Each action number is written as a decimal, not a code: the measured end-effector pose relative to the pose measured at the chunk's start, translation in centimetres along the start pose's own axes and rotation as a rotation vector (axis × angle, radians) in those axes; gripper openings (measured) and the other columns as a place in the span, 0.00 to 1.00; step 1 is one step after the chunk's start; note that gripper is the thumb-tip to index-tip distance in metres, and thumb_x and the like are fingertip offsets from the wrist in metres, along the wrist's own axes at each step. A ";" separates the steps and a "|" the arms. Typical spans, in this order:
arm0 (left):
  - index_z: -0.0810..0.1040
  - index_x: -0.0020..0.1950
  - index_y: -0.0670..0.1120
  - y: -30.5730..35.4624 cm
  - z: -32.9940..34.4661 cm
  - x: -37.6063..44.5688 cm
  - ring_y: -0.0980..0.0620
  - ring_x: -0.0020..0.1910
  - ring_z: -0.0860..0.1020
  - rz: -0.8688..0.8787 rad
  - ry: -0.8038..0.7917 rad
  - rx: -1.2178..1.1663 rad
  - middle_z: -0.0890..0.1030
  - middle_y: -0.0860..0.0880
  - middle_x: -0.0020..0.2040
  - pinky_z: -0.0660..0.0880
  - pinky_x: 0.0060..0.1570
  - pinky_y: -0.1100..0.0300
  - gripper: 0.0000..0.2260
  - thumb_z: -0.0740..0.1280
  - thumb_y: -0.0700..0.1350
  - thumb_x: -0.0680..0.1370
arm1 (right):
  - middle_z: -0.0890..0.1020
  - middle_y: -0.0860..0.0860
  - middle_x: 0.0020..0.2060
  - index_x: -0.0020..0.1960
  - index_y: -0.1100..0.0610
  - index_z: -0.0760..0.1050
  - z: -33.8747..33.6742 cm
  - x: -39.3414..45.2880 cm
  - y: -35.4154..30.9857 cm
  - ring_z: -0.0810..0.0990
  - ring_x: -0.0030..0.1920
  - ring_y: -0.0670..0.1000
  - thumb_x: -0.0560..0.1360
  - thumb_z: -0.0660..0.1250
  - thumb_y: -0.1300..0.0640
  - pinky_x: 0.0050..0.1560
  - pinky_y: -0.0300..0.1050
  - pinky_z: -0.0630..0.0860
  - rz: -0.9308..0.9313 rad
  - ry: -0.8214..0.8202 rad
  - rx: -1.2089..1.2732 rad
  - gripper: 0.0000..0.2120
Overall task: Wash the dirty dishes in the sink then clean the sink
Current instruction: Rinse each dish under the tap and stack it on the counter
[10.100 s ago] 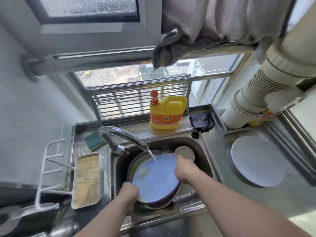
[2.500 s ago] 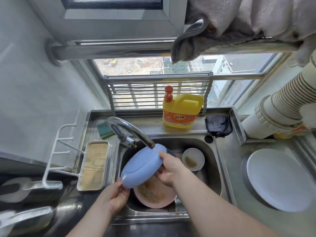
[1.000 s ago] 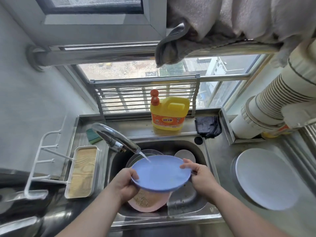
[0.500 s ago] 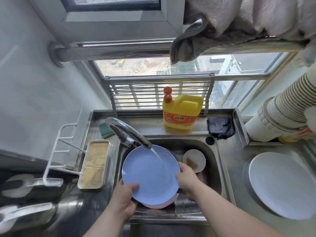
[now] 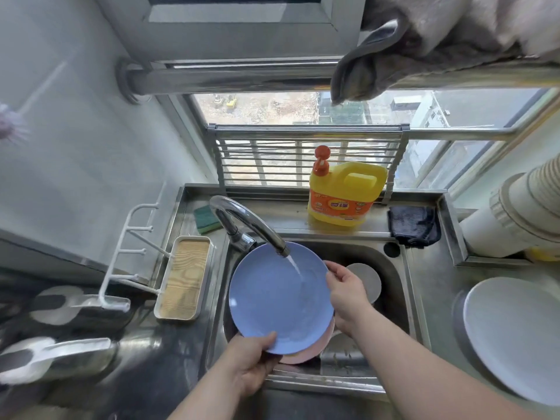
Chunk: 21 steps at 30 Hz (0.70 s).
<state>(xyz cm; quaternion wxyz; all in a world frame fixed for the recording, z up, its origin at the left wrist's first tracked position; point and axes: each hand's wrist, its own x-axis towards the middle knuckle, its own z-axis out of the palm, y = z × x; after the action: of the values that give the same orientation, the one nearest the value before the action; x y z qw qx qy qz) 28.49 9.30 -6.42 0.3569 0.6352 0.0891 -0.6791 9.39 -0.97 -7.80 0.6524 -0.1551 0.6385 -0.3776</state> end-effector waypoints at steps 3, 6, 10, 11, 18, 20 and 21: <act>0.79 0.68 0.41 -0.5 0.8 0.1 0.41 0.47 0.88 -0.061 -0.051 -0.034 0.87 0.39 0.56 0.84 0.38 0.49 0.17 0.71 0.34 0.79 | 0.89 0.51 0.46 0.57 0.53 0.82 -1.0 -0.2 -1.7 0.89 0.47 0.55 0.81 0.73 0.57 0.43 0.52 0.86 -0.068 0.009 -0.052 0.06; 0.78 0.71 0.47 0.1 1.6 0.0 0.39 0.57 0.86 -0.044 -0.111 -0.090 0.86 0.41 0.61 0.84 0.46 0.47 0.25 0.73 0.43 0.74 | 0.89 0.51 0.47 0.58 0.52 0.82 -2.6 -0.1 -3.2 0.89 0.47 0.55 0.82 0.71 0.56 0.47 0.56 0.87 -0.095 0.006 -0.102 0.05; 0.79 0.72 0.45 2.2 2.2 -0.5 0.31 0.63 0.82 -0.067 -0.235 -0.080 0.82 0.37 0.67 0.79 0.55 0.30 0.22 0.68 0.48 0.78 | 0.89 0.54 0.48 0.57 0.53 0.84 -3.6 0.4 -3.6 0.89 0.47 0.57 0.82 0.71 0.56 0.44 0.54 0.86 -0.022 -0.018 -0.090 0.05; 0.83 0.68 0.43 2.9 1.9 -0.5 0.28 0.62 0.81 -0.091 -0.256 -0.065 0.81 0.35 0.67 0.77 0.56 0.26 0.21 0.70 0.48 0.76 | 0.89 0.54 0.48 0.57 0.54 0.84 -3.4 0.5 -3.4 0.89 0.47 0.58 0.82 0.72 0.56 0.43 0.54 0.86 0.002 -0.032 -0.085 0.05; 0.83 0.56 0.51 5.1 0.3 -1.3 0.37 0.45 0.86 0.222 -0.004 0.414 0.87 0.42 0.52 0.81 0.37 0.45 0.29 0.61 0.35 0.58 | 0.87 0.49 0.45 0.53 0.53 0.82 -0.3 0.3 -1.0 0.86 0.47 0.52 0.74 0.73 0.65 0.53 0.51 0.84 -0.057 0.210 -0.301 0.11; 0.82 0.53 0.56 4.6 0.0 -1.7 0.39 0.49 0.85 0.340 0.089 0.508 0.87 0.47 0.50 0.81 0.35 0.47 0.27 0.61 0.37 0.59 | 0.87 0.50 0.42 0.53 0.56 0.82 1.8 -0.2 -0.7 0.84 0.40 0.49 0.73 0.75 0.69 0.44 0.44 0.83 -0.051 0.081 -0.187 0.13; 0.82 0.53 0.56 4.3 -0.1 -1.9 0.40 0.50 0.84 0.384 0.135 0.520 0.87 0.48 0.49 0.83 0.36 0.46 0.26 0.61 0.39 0.59 | 0.86 0.52 0.40 0.53 0.59 0.82 3.0 -0.4 -0.7 0.83 0.37 0.49 0.73 0.76 0.70 0.41 0.43 0.82 -0.025 0.009 -0.096 0.12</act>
<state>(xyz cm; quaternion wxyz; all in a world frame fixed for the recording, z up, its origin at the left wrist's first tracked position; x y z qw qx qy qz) 31.04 6.91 -3.20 0.2976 0.7536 -0.1851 -0.5560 12.03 -2.02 -6.64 0.6366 -0.1923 0.6570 -0.3552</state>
